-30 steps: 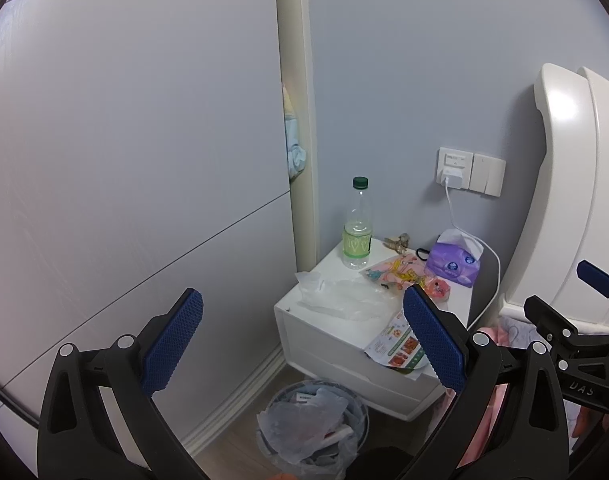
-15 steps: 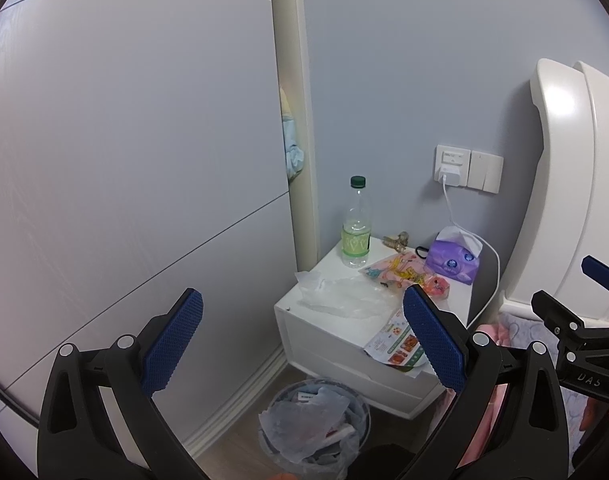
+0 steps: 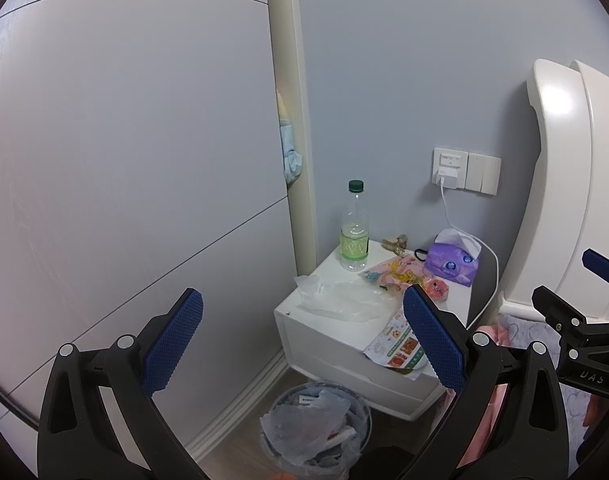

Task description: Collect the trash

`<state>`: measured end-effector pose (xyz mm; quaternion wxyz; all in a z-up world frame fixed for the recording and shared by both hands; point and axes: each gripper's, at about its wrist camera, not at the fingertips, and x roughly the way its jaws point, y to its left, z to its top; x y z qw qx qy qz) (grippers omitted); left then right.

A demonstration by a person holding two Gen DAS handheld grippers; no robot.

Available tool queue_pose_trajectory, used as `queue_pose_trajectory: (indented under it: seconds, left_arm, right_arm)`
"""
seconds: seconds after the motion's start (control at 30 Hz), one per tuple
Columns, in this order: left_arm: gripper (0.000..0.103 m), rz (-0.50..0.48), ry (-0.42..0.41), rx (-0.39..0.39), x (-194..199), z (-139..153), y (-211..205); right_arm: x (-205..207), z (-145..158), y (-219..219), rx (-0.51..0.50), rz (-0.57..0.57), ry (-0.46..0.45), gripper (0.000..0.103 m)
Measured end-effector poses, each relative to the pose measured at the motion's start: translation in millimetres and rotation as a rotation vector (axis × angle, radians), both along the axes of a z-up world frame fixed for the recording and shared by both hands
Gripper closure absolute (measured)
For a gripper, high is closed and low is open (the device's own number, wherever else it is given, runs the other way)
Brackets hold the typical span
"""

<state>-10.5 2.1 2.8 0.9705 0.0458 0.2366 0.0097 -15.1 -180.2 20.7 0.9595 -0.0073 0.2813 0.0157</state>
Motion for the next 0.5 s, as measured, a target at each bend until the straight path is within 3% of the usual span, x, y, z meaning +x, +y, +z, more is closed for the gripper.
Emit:
queue_pose_trajectory:
  seconds: [0.5]
  left_arm:
    - [0.006,0.001,0.011,-0.005,4.6,-4.5,3.6]
  right_arm:
    - [2.3,-1.7,-0.6,-0.010,-0.004,0.000,0.006]
